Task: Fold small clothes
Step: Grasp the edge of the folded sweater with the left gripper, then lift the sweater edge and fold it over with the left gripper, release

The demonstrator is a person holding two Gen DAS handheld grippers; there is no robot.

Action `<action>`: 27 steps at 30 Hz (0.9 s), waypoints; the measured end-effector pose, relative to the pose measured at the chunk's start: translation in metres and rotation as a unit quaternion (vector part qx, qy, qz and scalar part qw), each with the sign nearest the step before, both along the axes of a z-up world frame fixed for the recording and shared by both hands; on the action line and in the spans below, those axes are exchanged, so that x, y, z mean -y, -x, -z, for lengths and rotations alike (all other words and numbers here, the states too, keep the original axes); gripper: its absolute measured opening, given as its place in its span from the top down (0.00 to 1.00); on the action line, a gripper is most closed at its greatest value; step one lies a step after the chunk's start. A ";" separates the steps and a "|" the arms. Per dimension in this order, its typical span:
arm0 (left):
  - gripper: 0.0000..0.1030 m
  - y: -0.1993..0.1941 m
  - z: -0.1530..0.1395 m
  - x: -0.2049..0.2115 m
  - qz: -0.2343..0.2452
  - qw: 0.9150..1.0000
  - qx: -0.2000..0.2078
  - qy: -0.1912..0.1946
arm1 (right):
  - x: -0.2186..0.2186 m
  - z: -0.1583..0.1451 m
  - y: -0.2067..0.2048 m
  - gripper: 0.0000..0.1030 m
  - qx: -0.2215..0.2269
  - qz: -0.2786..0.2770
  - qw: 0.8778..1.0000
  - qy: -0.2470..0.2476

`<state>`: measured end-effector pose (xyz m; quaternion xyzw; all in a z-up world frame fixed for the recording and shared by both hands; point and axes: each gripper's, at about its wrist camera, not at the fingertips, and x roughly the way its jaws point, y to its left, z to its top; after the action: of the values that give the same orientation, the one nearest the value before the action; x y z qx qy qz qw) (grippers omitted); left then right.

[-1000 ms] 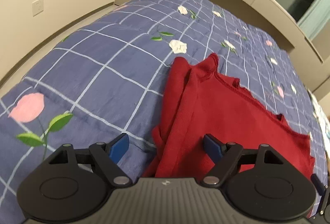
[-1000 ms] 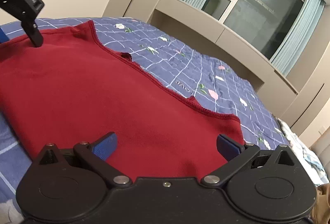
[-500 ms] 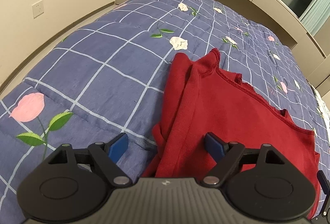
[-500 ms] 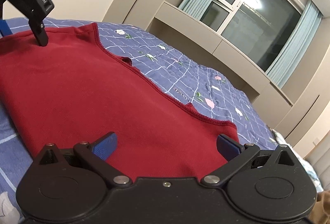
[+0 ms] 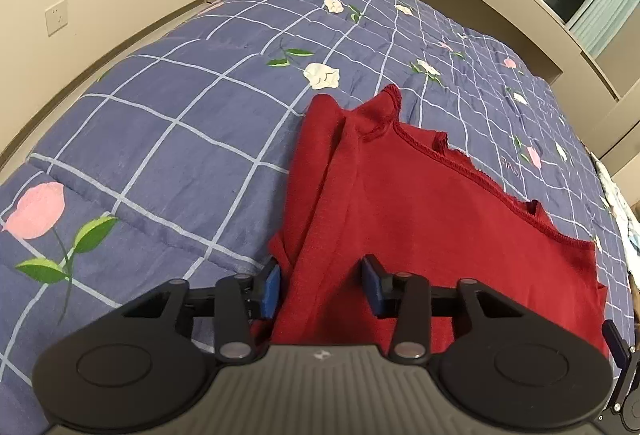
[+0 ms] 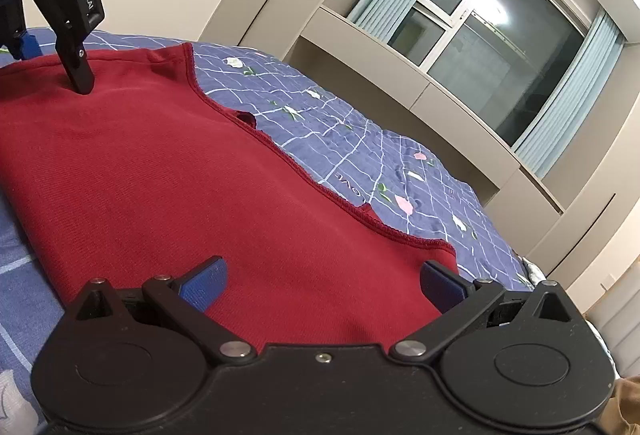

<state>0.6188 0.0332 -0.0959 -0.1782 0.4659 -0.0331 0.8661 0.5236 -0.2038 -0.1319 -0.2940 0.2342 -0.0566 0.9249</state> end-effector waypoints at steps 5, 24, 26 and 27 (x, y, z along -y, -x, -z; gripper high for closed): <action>0.56 -0.001 0.001 0.001 -0.001 1.000 -0.003 -0.004 | -0.001 -0.006 0.000 0.01 -0.009 -0.005 1.000 0.004; 0.87 0.000 -0.024 0.029 0.024 0.997 0.020 -0.075 | -0.002 -0.002 0.009 0.01 -0.011 -0.015 1.000 0.004; 0.87 0.001 -0.030 0.032 0.026 0.996 0.022 -0.081 | -0.004 -0.002 0.009 0.01 -0.013 -0.018 1.000 0.010; 0.87 0.000 -0.032 0.033 0.026 0.996 0.022 -0.083 | -0.005 -0.002 0.010 0.01 -0.014 -0.019 1.000 0.012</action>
<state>0.6183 0.0005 -0.0641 -0.0930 0.4521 -0.0211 0.8869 0.5139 -0.1990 -0.1303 -0.3107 0.2404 -0.0375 0.9188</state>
